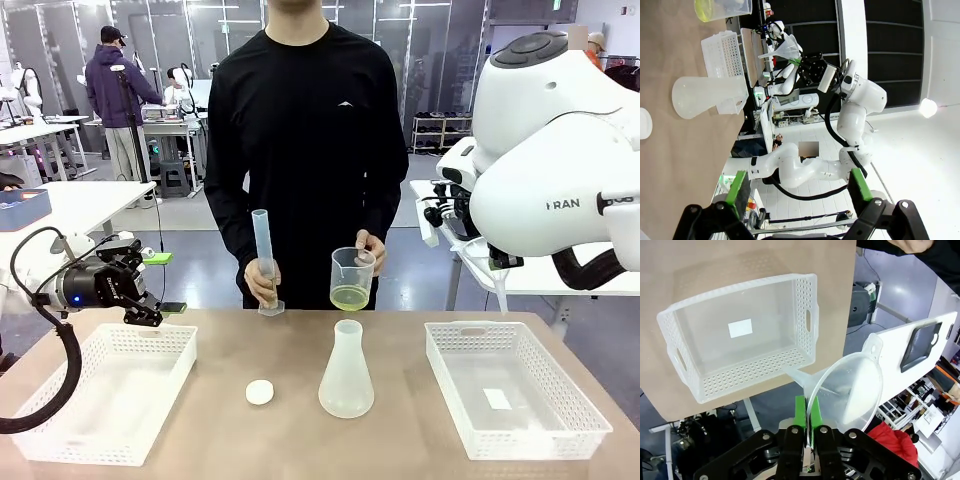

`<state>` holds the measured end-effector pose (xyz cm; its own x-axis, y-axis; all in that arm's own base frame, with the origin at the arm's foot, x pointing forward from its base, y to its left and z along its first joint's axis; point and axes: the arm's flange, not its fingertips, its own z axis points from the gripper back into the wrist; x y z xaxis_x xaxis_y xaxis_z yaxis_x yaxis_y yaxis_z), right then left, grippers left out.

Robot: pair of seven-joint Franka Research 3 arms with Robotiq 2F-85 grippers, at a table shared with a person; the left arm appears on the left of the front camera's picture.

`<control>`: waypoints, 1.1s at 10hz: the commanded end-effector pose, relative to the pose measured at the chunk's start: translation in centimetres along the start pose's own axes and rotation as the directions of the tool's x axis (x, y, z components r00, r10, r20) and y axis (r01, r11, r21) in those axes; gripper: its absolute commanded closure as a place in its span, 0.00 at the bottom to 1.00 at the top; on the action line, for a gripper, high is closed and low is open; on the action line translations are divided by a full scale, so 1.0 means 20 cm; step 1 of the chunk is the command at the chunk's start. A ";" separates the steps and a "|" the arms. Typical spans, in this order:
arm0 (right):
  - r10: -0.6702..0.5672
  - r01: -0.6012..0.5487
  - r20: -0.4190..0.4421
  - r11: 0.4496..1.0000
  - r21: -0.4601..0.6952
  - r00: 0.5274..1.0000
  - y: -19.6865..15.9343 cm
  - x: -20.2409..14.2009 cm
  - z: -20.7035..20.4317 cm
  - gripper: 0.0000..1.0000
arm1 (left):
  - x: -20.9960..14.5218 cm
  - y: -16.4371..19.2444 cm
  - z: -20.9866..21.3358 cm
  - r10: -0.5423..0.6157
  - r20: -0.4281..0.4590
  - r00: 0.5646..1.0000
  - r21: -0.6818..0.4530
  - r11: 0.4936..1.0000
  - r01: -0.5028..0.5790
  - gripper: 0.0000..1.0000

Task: Prepare the solutions needed for the experiment.
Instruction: Pick up the Plastic Funnel and insert it into the Big flask.

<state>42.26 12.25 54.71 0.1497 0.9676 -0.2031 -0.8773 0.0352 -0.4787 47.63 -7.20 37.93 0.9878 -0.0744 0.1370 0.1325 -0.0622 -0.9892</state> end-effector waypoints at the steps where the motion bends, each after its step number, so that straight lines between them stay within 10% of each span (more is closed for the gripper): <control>1: 0.005 -0.005 -0.010 1.000 -0.004 1.000 -0.01 0.00 0.01 1.00 | 0.00 -0.01 0.00 0.004 0.005 1.000 -0.007 1.000 -0.004 0.00; 6: 0.153 -0.135 0.160 0.984 -0.120 0.975 0.07 0.15 0.13 0.96 | 0.00 -0.01 0.00 0.004 0.005 1.000 -0.007 1.000 -0.004 0.00; 11: 0.435 -0.369 0.430 0.900 -0.232 0.791 0.23 0.36 0.38 0.96 | 0.00 -0.01 0.00 0.004 0.005 1.000 -0.007 1.000 -0.004 0.00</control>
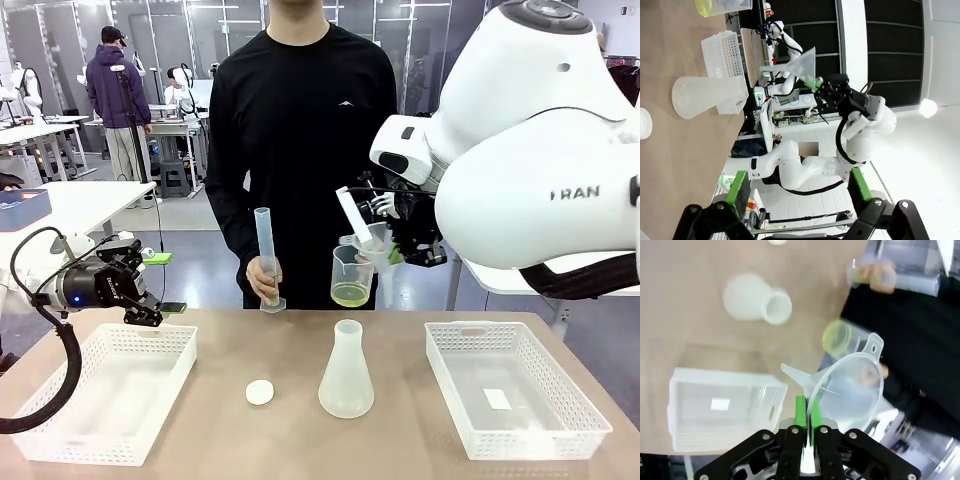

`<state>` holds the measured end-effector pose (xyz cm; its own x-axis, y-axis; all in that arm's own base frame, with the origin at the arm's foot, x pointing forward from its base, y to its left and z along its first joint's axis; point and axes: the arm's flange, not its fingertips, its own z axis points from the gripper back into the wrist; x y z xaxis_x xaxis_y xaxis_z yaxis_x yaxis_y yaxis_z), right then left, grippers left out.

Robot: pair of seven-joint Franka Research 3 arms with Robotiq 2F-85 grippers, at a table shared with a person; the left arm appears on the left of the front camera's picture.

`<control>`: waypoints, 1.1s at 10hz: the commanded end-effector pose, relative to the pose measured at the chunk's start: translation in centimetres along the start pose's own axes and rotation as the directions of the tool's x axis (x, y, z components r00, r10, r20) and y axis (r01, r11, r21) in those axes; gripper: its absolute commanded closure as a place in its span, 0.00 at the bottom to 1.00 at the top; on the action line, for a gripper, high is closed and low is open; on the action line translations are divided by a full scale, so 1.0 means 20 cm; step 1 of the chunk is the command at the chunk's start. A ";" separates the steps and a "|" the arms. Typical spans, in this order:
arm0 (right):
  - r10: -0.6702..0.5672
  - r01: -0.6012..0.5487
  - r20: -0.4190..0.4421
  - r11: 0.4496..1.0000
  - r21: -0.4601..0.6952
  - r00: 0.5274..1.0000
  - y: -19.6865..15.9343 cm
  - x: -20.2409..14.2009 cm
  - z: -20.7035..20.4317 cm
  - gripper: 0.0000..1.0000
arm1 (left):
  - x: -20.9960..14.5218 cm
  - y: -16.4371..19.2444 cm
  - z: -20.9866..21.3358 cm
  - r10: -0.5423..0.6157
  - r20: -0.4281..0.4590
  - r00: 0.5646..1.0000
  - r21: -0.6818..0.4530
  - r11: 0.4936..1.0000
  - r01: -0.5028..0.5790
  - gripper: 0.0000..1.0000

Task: Prepare the solutions needed for the experiment.
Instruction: Pick up the Plastic Funnel and insert it into the Big flask.

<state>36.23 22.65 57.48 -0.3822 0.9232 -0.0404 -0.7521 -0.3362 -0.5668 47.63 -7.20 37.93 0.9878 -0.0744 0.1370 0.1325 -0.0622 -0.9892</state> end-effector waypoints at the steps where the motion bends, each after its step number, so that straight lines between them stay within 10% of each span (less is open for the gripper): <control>1: 0.091 -0.090 0.094 0.996 -0.016 0.991 0.04 -0.02 0.03 0.96 | 0.00 -0.01 0.00 0.004 0.005 1.000 -0.007 1.000 -0.004 0.00; 11: 0.166 -0.161 0.126 0.986 -0.049 0.978 0.02 0.05 -0.02 0.96 | 0.00 -0.01 0.00 0.004 0.005 1.000 -0.007 1.000 -0.004 0.00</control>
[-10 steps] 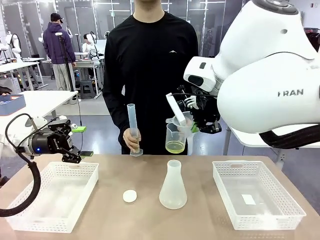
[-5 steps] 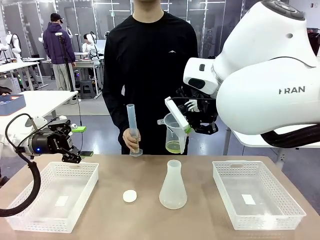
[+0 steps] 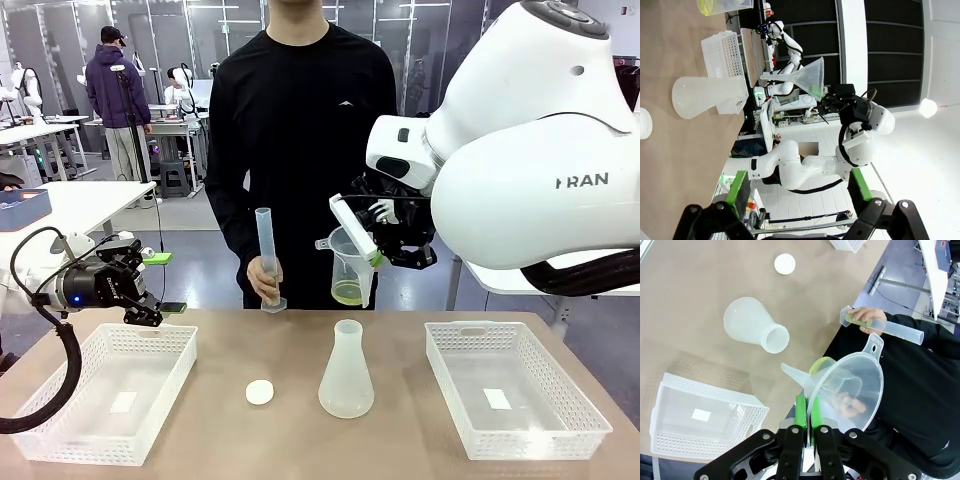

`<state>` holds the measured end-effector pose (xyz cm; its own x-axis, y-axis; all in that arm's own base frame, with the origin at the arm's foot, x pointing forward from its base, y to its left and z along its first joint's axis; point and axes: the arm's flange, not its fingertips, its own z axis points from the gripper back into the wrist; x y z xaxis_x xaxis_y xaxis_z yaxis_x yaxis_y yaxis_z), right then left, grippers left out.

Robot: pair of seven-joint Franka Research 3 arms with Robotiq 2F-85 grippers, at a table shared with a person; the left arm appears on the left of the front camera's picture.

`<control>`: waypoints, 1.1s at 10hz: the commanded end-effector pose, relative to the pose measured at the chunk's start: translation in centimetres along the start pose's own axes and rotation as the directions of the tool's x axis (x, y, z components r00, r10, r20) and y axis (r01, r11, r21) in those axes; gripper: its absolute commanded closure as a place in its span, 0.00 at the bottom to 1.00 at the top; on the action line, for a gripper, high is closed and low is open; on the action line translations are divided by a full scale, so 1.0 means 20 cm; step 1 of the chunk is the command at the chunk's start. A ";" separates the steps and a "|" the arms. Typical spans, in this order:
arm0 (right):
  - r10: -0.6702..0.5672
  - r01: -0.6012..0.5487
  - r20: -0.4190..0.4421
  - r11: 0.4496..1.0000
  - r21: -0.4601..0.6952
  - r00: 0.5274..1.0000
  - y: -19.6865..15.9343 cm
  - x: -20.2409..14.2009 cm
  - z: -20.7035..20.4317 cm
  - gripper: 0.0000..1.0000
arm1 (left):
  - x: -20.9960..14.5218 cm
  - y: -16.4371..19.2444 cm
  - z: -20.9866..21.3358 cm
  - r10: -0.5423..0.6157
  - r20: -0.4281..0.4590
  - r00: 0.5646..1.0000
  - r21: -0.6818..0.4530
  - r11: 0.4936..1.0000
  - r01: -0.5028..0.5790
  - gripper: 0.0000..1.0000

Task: Prepare the solutions needed for the experiment.
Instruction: Pick up the Plastic Funnel and insert it into the Big flask.

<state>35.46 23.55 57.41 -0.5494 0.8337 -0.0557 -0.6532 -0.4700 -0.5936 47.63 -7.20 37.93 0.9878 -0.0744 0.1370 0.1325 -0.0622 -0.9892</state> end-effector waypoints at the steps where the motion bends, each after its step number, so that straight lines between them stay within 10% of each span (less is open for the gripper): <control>1: -0.013 0.014 0.083 1.000 -0.015 0.996 0.01 -0.01 -0.04 0.96 | 0.00 -0.01 0.00 0.004 0.005 1.000 -0.007 1.000 -0.004 0.00; 11: -0.069 0.069 0.142 0.998 0.004 0.988 0.03 -0.05 -0.25 0.96 | 0.00 -0.01 0.00 0.004 0.005 1.000 -0.007 1.000 -0.004 0.00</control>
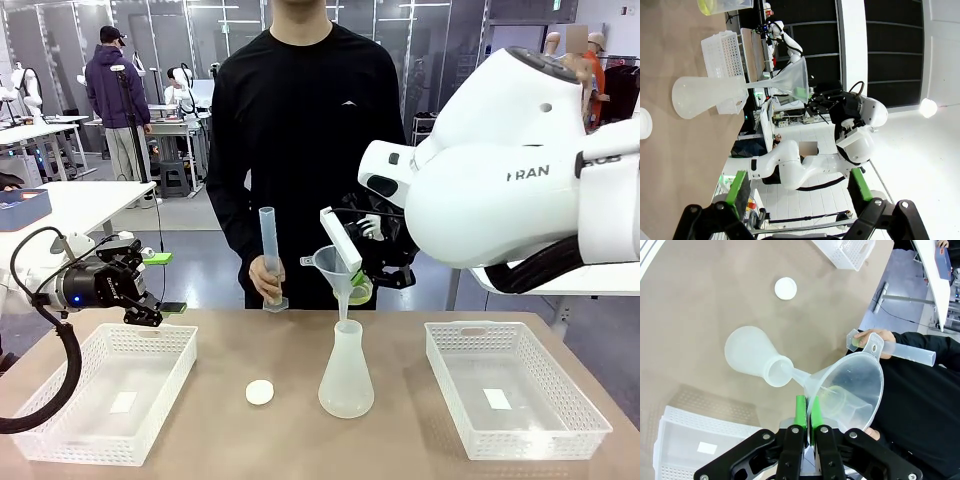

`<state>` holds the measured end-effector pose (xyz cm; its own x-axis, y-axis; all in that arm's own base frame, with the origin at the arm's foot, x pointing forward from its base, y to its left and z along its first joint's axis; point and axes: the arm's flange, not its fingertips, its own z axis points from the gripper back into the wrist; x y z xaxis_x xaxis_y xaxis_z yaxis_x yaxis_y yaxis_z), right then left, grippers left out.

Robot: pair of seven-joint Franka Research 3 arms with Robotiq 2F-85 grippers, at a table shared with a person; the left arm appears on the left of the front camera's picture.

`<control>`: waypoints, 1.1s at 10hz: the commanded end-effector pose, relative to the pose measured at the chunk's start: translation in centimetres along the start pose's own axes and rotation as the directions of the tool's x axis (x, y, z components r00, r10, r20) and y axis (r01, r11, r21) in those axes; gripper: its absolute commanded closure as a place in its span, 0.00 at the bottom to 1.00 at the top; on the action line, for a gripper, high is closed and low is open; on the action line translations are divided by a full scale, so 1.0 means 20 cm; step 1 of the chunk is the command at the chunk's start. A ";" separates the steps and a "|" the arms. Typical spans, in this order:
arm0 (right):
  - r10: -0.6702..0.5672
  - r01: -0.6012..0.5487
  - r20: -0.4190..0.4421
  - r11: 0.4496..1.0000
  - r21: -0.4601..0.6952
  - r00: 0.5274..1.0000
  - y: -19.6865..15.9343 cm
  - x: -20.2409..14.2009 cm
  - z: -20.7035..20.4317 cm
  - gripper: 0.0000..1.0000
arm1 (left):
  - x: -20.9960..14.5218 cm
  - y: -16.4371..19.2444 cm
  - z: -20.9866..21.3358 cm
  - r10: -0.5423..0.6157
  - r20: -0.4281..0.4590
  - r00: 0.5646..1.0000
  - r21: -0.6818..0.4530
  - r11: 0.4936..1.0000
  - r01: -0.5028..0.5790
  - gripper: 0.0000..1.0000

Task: Prepare the solutions needed for the experiment.
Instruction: Pick up the Plastic Funnel and insert it into the Big flask.

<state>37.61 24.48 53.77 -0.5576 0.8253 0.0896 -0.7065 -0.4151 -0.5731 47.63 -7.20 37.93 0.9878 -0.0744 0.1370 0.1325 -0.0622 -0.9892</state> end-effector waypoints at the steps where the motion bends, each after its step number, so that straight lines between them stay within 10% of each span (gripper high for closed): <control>1: -0.002 0.003 0.034 1.000 -0.021 0.999 0.02 -0.05 -0.05 0.96 | 0.00 -0.01 0.00 0.004 0.005 1.000 -0.007 1.000 -0.004 0.00; 11: -0.059 0.062 0.069 0.997 -0.047 0.996 0.16 -0.15 -0.27 0.96 | 0.00 -0.01 0.00 0.004 0.005 1.000 -0.007 1.000 -0.004 0.00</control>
<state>38.98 23.11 48.19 -0.5041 0.8490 0.1586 -0.7450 -0.3346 -0.5770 47.63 -7.20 37.93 0.9878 -0.0744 0.1370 0.1325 -0.0622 -0.9892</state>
